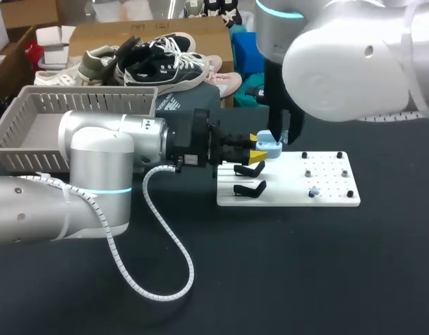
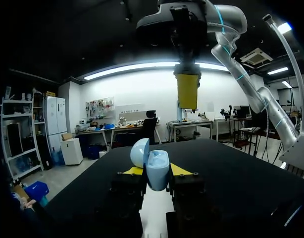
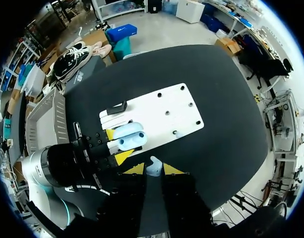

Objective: Pick up each earbud case from the left stands, insert the matching earbuds, close the lid, and place the case in the box.

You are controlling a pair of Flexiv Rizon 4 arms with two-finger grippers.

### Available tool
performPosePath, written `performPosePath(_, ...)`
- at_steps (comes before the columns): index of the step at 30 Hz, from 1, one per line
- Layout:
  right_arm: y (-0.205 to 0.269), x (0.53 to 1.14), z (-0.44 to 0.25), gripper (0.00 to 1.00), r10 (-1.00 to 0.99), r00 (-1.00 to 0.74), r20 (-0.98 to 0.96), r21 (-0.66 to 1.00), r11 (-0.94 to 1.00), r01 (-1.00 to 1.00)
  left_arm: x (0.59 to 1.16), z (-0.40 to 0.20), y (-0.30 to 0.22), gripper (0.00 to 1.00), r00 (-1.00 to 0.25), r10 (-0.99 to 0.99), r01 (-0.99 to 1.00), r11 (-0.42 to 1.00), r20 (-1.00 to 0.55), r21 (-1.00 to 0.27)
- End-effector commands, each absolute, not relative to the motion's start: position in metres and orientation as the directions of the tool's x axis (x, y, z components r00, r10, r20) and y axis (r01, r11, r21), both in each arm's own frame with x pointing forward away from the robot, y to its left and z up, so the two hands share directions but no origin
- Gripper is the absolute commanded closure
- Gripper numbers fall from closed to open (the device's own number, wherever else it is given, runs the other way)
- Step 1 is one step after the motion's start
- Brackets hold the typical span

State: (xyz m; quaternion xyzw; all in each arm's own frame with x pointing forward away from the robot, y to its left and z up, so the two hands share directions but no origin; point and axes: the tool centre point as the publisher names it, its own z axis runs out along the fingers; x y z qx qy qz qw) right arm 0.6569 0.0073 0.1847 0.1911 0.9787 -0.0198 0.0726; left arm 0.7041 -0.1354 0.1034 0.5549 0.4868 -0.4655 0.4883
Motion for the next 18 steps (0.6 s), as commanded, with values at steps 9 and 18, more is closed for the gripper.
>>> performPosePath(9, 0.0161, 0.6672, 0.1789, 1.0, 0.346, -0.929, -0.131, -0.059, 0.933, 0.356, 0.7023, 0.1033, -0.1355, 1.0, 0.094, 0.086, 0.995, -0.043, -0.992, 0.091)
performPosePath(18, 0.0162, 0.6673, 0.1788, 1.0, 0.346, -0.929, -0.135, -0.057, 0.933, 0.356, 0.7023, 0.1033, -0.1355, 1.0, 0.094, 0.086, 0.995, -0.043, -0.992, 0.091)
